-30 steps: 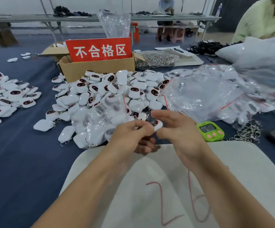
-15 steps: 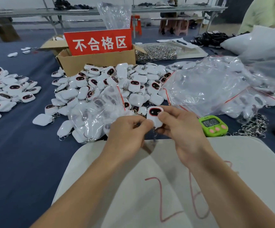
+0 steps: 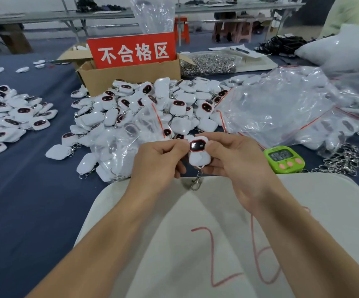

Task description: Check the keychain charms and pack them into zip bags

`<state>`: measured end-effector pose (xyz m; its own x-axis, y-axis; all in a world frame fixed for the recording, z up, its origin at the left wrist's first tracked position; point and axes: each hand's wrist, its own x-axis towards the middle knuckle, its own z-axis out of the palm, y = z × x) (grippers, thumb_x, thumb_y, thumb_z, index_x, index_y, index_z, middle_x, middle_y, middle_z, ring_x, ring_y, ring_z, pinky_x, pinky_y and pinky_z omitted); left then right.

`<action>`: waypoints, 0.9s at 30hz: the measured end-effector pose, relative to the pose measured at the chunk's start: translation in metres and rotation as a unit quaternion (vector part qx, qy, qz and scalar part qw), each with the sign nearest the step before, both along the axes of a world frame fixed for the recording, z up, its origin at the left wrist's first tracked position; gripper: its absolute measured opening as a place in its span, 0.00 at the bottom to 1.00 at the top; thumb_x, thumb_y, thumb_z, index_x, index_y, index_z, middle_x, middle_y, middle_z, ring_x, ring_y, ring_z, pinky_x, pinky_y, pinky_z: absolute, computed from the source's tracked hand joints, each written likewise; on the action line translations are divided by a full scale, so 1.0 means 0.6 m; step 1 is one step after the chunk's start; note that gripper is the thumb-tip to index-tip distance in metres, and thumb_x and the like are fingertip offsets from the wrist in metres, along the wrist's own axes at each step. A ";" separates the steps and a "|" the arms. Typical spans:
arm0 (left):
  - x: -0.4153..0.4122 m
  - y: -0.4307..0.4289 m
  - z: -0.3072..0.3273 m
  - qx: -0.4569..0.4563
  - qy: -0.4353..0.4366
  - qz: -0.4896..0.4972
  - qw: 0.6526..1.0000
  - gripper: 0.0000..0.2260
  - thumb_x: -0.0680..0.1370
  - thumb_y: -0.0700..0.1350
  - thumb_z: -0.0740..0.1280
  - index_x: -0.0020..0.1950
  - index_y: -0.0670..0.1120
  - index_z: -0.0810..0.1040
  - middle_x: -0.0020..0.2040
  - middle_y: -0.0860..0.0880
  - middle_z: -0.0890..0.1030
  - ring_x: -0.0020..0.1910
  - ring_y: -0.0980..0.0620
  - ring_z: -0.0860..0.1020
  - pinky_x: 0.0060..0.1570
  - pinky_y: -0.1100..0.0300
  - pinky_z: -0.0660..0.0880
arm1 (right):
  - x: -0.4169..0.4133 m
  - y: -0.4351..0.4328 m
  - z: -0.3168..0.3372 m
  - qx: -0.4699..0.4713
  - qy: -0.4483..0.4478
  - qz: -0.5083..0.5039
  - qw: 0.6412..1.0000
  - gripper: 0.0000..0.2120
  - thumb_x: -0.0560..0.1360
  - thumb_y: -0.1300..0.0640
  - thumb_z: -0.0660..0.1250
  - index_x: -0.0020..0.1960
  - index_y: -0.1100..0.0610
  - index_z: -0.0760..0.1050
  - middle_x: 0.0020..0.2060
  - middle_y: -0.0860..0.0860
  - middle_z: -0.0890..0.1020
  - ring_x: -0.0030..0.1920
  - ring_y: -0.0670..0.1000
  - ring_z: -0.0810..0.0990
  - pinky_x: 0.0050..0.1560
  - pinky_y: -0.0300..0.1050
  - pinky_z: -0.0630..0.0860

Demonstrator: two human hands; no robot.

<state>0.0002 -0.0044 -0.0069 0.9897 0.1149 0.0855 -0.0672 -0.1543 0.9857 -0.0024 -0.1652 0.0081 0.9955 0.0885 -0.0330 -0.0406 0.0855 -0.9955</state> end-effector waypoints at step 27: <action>0.009 -0.014 0.004 -0.057 -0.024 0.004 0.998 0.06 0.74 0.40 0.77 0.36 0.46 0.86 0.27 0.49 0.81 0.23 0.56 0.75 0.26 0.67 0.72 | -0.001 0.011 -0.006 -0.019 -0.041 -0.022 0.999 0.14 0.79 0.70 0.65 0.48 0.55 0.86 0.41 0.57 0.88 0.46 0.61 0.87 0.50 0.55 0.86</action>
<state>0.0056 -0.0127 -0.0043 0.9836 0.1351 0.1192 -0.1146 -0.0419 0.9925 -0.0032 -0.1586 0.0048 0.9979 0.0438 0.0472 0.0451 0.0484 -0.9978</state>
